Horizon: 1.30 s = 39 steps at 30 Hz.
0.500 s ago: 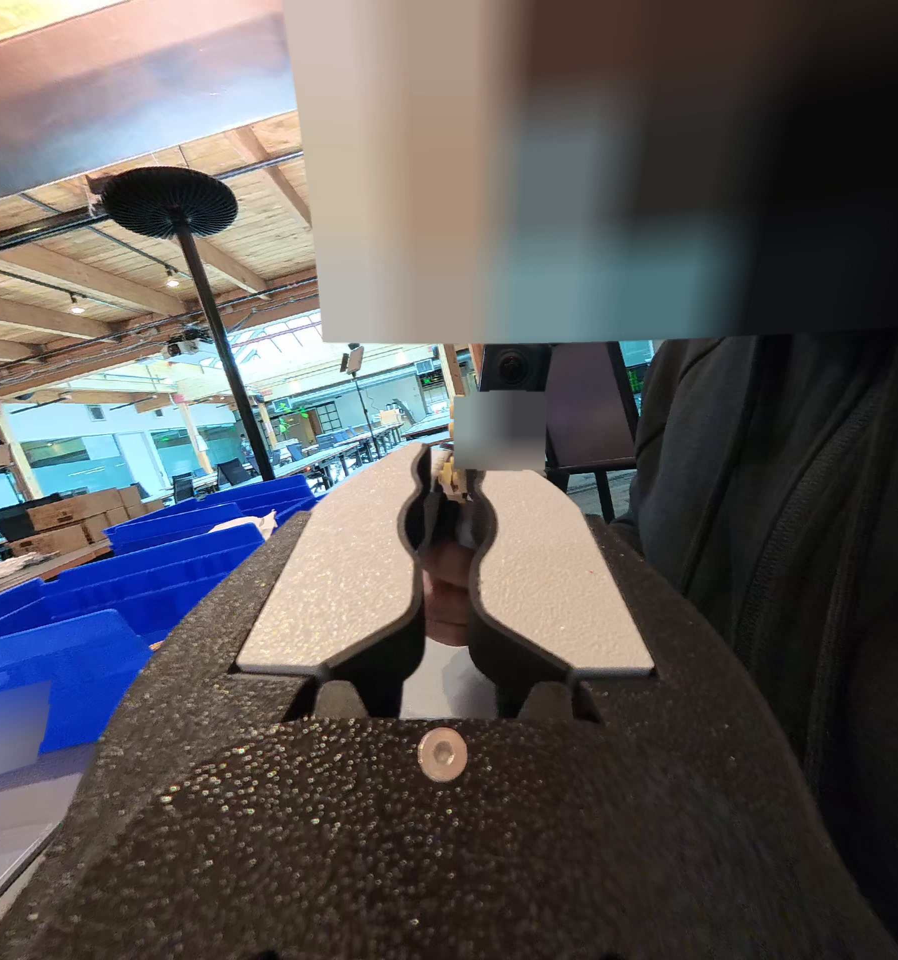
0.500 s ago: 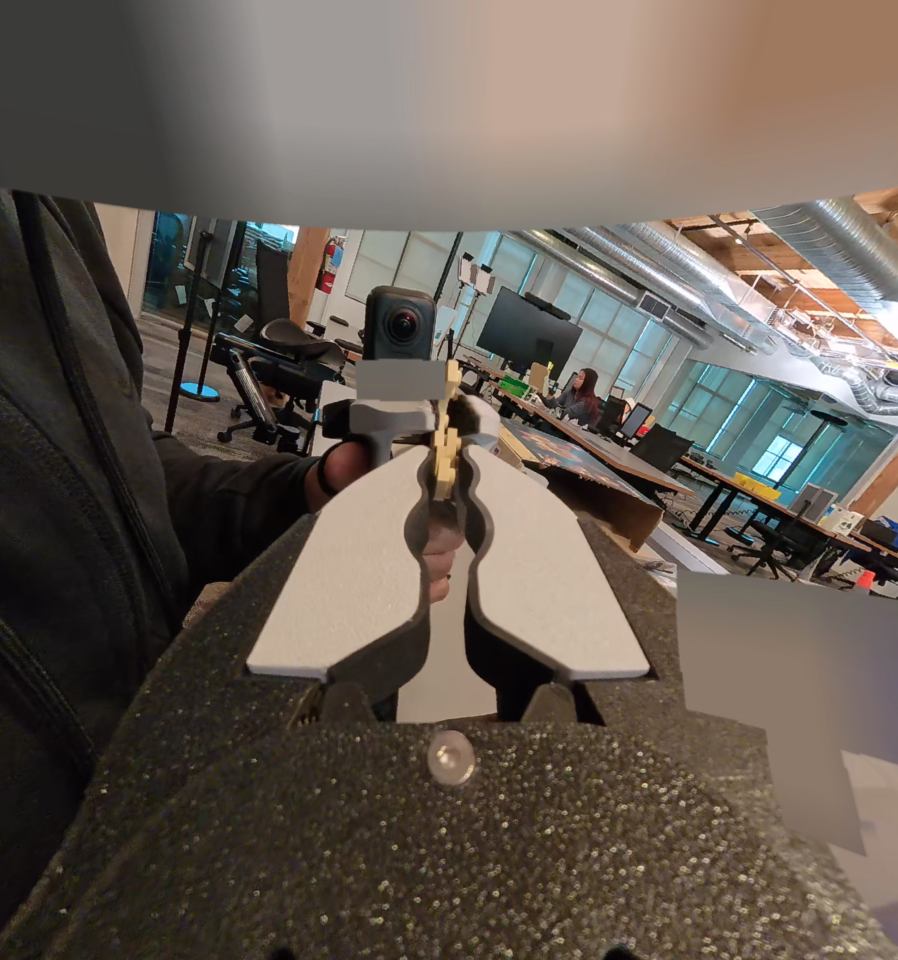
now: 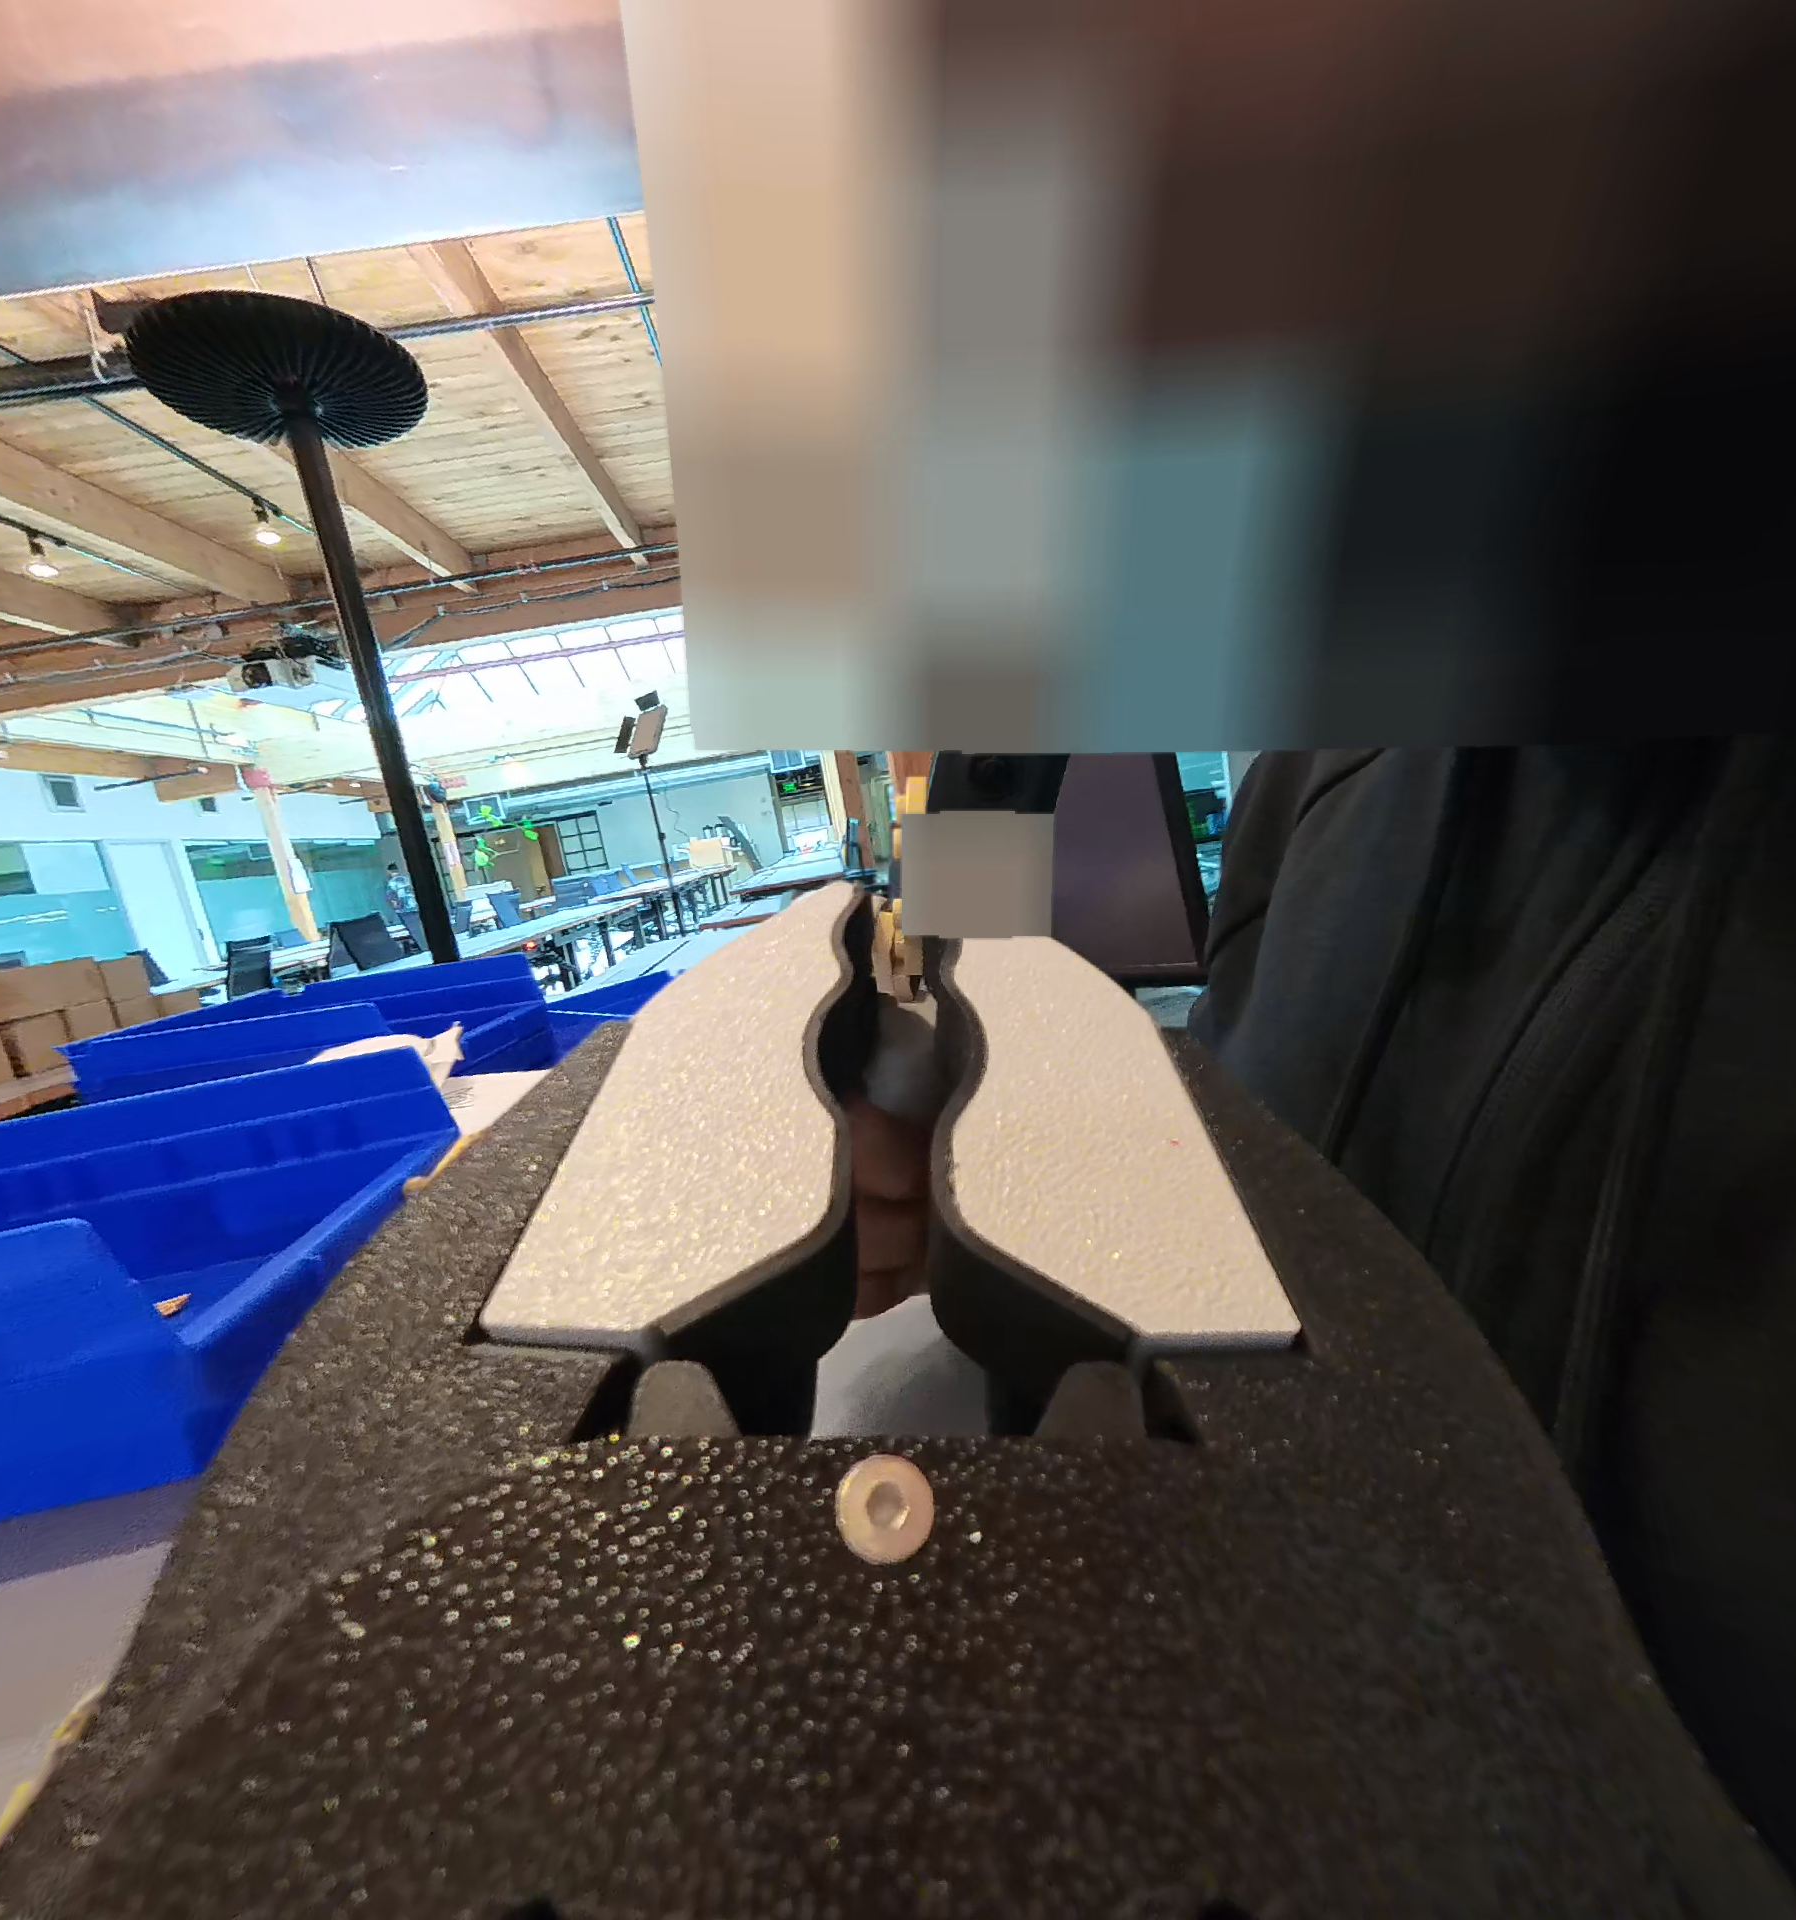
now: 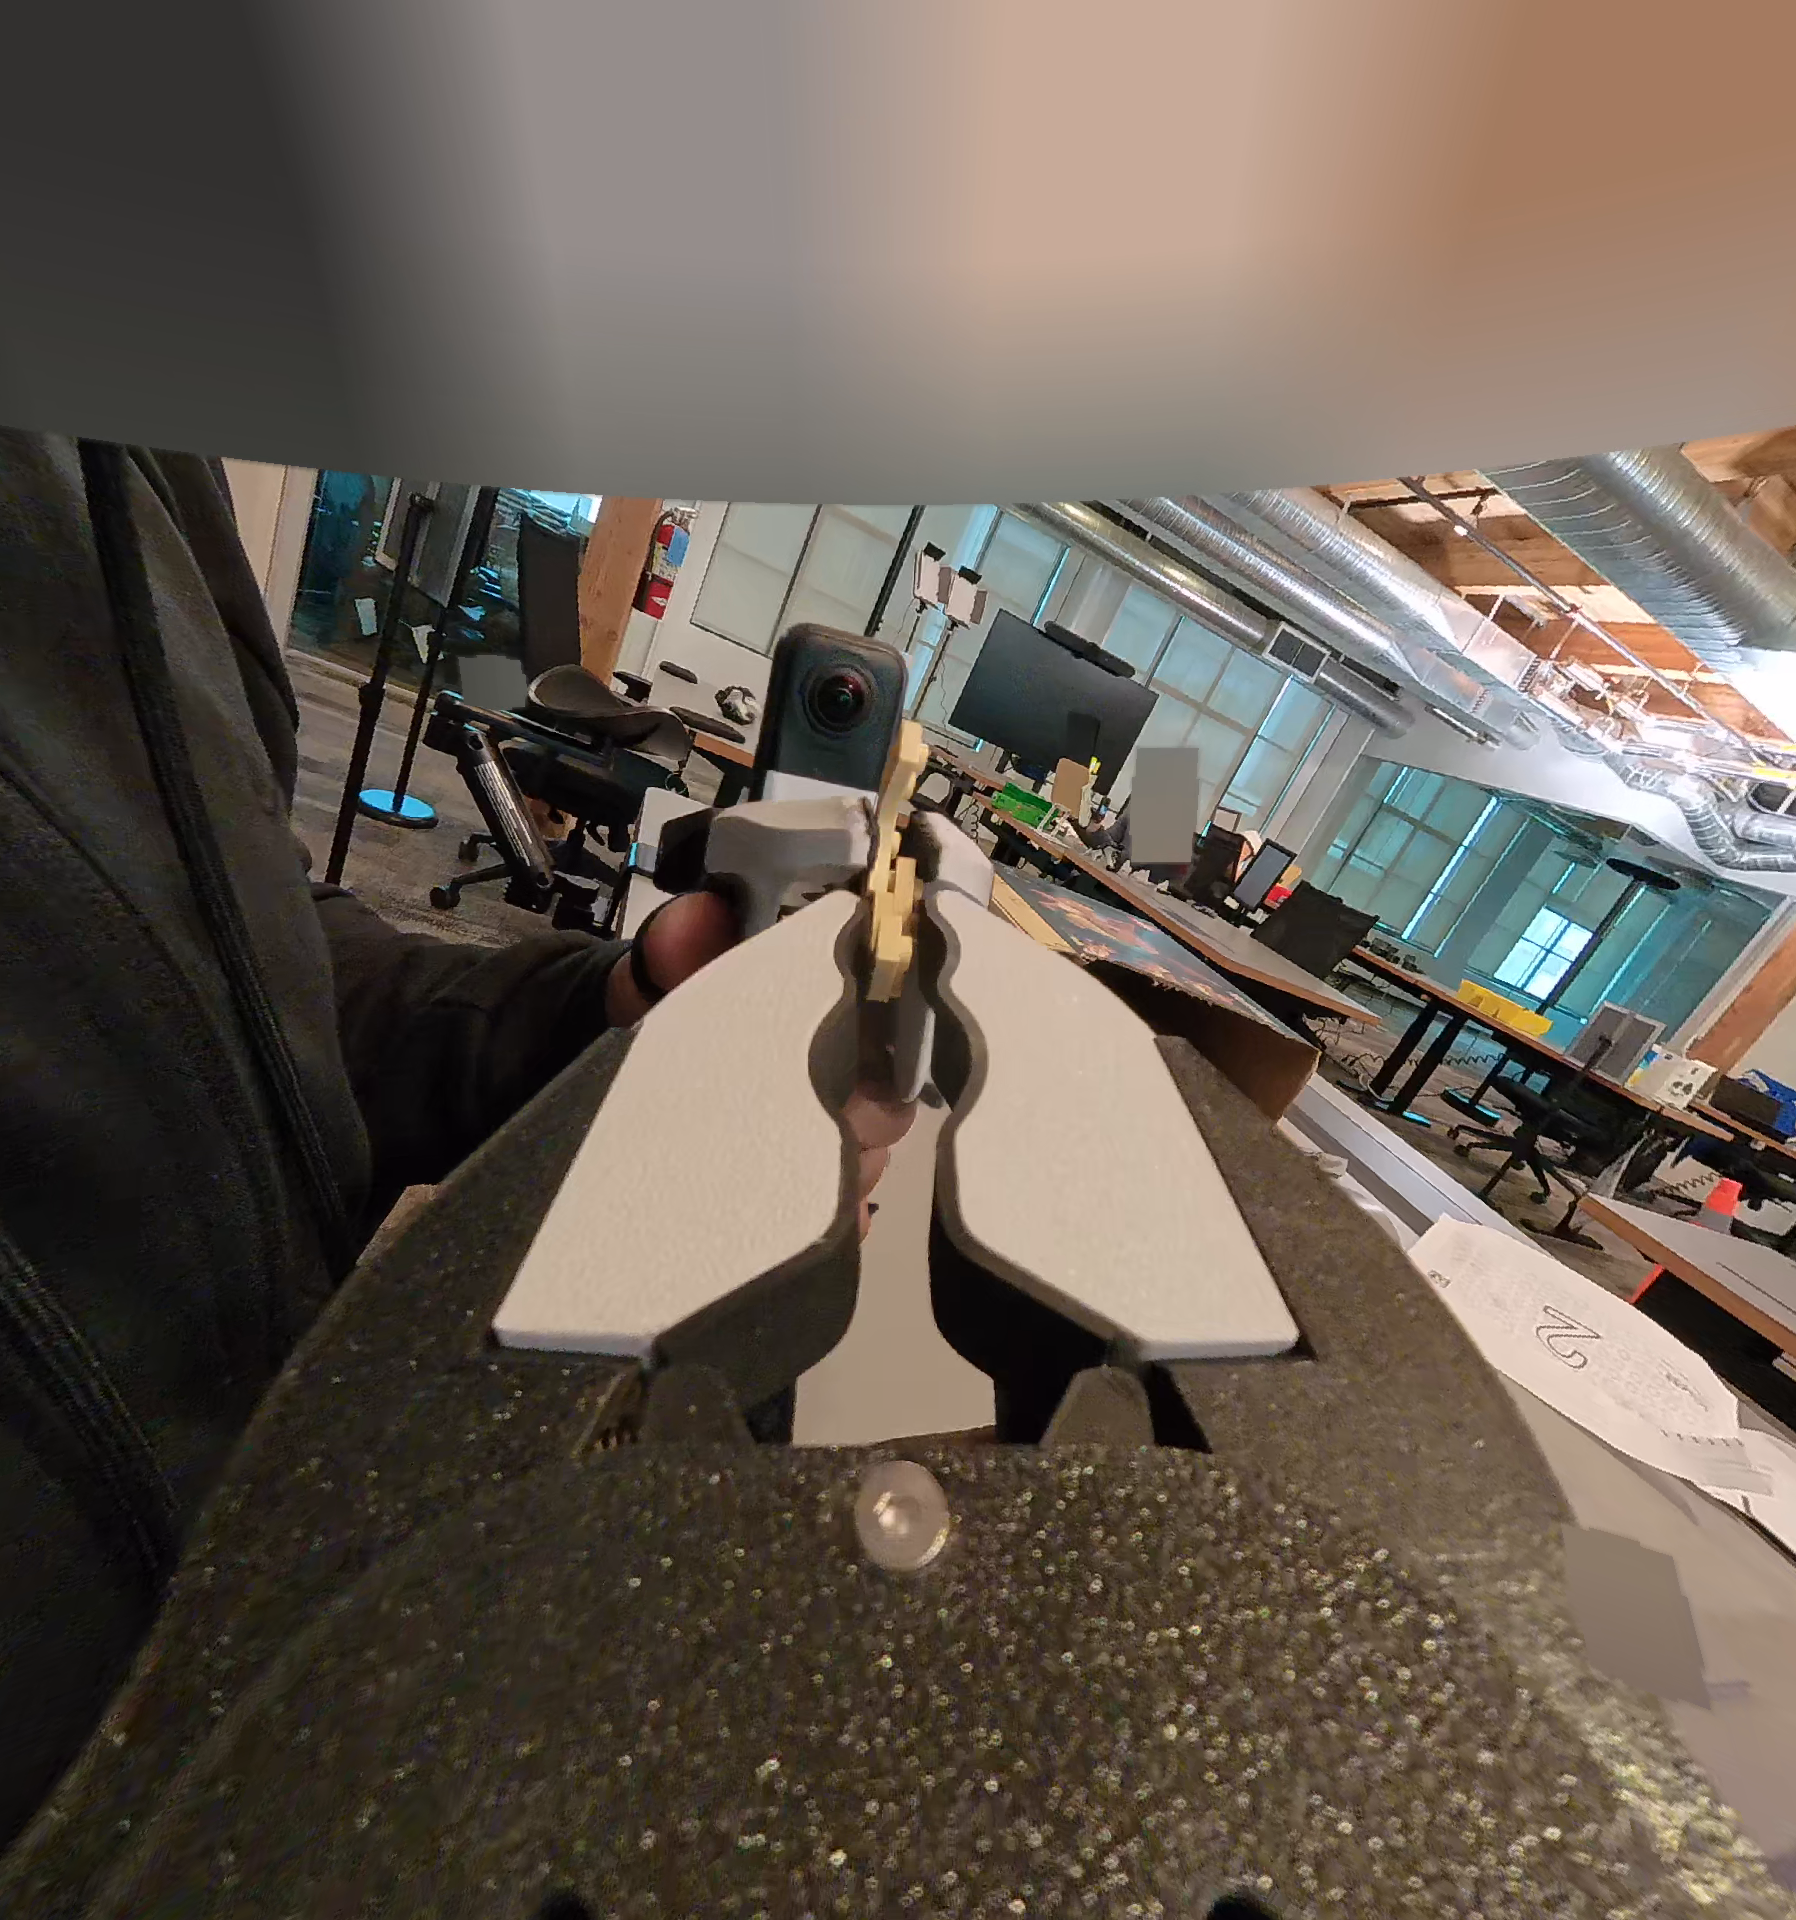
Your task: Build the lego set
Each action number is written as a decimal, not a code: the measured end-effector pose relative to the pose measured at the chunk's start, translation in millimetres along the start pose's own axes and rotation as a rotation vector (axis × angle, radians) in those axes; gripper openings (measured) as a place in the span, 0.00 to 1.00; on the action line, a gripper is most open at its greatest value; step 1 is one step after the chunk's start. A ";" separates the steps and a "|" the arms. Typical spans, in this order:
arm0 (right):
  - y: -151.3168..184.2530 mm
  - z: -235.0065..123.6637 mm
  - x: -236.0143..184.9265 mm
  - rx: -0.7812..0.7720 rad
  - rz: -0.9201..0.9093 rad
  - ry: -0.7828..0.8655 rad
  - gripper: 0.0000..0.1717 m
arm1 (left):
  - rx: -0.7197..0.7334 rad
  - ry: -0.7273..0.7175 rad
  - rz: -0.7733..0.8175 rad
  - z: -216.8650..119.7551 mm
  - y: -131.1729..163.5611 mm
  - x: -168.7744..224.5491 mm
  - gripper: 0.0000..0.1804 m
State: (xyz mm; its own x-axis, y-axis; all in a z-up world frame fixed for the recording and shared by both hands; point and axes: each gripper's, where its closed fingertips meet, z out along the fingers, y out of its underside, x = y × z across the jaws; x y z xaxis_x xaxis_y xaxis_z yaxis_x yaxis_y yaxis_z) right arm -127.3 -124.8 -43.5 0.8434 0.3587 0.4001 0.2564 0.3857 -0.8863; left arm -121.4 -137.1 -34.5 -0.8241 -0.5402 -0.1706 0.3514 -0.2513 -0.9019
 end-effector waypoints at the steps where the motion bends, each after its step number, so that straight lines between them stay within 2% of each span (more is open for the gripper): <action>1: -0.5 0.0 -0.1 0.002 -0.002 0.001 0.05 | 0.006 0.004 -0.013 0.2 -0.4 0.2 0.05; 22: -4.0 2.4 -0.7 0.017 -0.016 0.032 0.05 | 0.038 0.026 -0.040 -0.1 -4.0 1.0 0.05; 34: -3.4 4.4 0.2 0.008 0.000 0.054 0.05 | 0.022 -0.003 0.026 -1.5 -4.6 -1.2 0.04; 39: -2.8 4.2 4.9 0.015 0.045 0.072 0.05 | 0.026 -0.061 0.080 -0.9 -5.0 -5.5 0.04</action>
State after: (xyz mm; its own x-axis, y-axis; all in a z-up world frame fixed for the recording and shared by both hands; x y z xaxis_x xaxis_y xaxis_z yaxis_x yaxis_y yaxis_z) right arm -125.8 -120.5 -38.1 0.8859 0.3138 0.3416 0.2109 0.3834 -0.8992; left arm -119.1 -132.1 -29.5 -0.7646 -0.6069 -0.2169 0.4275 -0.2257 -0.8754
